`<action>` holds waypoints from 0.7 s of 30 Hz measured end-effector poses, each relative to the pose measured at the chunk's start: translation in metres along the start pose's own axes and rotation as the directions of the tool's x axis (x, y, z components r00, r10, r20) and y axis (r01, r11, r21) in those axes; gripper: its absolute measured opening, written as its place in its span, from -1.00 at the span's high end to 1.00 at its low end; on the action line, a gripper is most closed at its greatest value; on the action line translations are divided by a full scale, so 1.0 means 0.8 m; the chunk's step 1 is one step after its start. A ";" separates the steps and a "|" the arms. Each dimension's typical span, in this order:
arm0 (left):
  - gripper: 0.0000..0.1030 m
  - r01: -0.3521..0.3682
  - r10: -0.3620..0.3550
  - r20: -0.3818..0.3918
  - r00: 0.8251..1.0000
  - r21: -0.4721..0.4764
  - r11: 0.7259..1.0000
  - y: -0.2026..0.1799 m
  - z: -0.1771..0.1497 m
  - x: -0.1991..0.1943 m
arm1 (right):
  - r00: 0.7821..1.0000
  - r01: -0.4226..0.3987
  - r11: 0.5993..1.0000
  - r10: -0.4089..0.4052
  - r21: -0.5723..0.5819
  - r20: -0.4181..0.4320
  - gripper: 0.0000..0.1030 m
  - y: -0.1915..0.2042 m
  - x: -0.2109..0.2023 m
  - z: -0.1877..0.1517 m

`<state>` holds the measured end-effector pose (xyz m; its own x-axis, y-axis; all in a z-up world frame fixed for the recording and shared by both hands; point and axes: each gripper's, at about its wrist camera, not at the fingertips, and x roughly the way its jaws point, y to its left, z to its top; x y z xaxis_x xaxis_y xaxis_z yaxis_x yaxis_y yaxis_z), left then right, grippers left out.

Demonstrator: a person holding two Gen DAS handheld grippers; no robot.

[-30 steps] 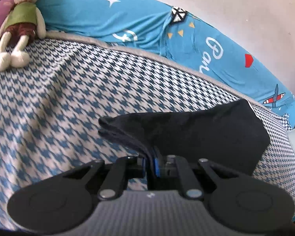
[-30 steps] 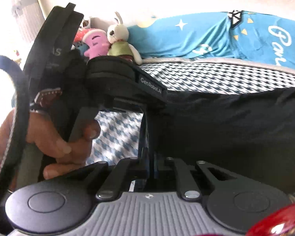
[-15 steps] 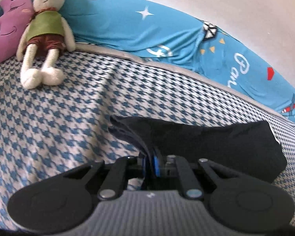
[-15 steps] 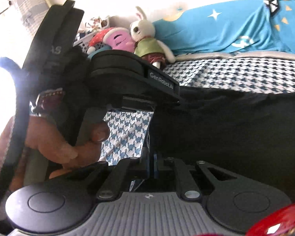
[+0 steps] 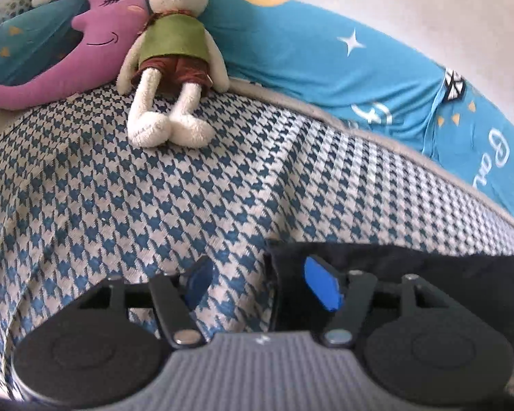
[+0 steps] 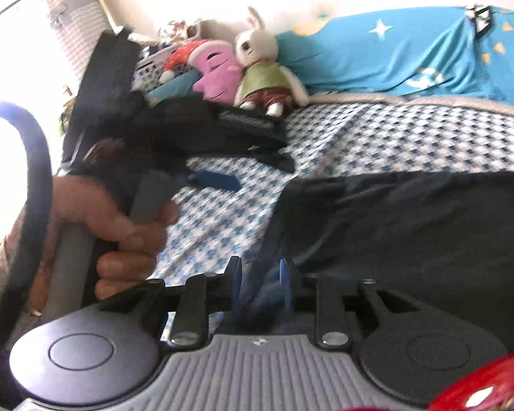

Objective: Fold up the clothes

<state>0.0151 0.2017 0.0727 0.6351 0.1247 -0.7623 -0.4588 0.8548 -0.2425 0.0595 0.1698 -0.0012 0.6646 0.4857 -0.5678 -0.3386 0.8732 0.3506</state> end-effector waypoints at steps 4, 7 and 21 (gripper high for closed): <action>-0.44 0.029 -0.029 0.007 1.000 0.027 0.999 -0.014 -0.005 -0.003 | 0.999 0.048 0.998 -0.048 0.033 0.013 0.52 -0.025 -0.021 0.005; -0.58 0.047 -0.047 0.004 0.999 0.073 0.996 -0.030 -0.012 -0.003 | 0.996 0.086 0.995 -0.087 0.053 0.019 0.49 -0.044 -0.037 0.008; -0.87 0.079 -0.067 -0.085 0.994 0.150 0.985 -0.086 -0.039 0.023 | 0.962 0.270 0.962 -0.271 0.041 0.042 0.42 -0.144 -0.068 0.042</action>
<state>0.0393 0.1295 0.0567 0.6093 0.0236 -0.7926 -0.3086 0.9278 -0.2096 0.0851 0.0416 0.0144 0.7588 0.2283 -0.6100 -0.1193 0.9694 0.2145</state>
